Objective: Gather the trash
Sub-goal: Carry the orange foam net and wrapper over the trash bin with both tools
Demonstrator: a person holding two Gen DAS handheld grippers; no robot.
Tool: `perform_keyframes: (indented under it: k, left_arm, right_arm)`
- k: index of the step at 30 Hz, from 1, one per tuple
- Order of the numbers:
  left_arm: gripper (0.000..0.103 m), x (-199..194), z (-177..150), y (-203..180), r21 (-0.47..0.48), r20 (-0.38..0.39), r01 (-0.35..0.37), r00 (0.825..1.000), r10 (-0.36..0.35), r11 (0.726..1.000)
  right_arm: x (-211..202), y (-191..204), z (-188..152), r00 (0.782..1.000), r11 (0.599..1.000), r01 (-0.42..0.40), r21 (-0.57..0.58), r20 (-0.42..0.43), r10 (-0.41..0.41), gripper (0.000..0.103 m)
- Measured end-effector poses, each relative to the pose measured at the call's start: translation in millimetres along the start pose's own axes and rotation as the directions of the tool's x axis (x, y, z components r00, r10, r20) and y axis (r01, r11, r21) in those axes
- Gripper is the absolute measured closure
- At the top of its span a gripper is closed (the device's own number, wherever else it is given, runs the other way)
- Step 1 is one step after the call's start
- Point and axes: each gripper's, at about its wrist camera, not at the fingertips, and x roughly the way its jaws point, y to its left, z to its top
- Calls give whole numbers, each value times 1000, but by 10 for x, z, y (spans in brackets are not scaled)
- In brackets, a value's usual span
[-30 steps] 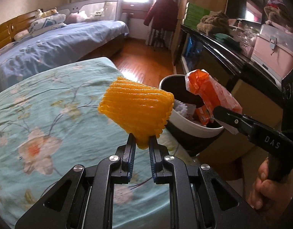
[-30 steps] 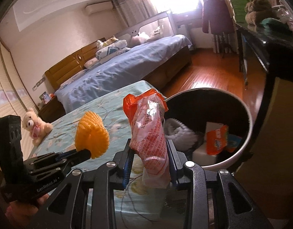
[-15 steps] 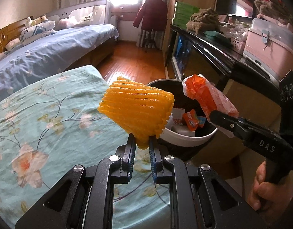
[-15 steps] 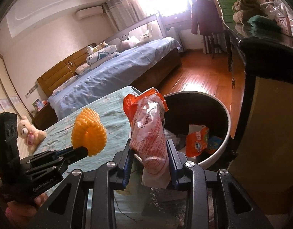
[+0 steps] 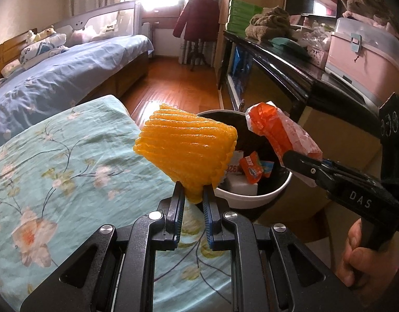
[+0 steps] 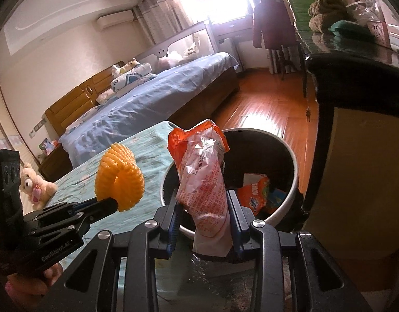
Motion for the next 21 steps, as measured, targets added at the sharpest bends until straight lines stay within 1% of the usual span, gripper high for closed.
perform_keyframes:
  k: [21]
  left_arm:
    - [90,135,140,-134,31,-5,8,1000,-8,999]
  right_arm:
    - [40,-156,65,1000,1000,24,13,6,-24,69]
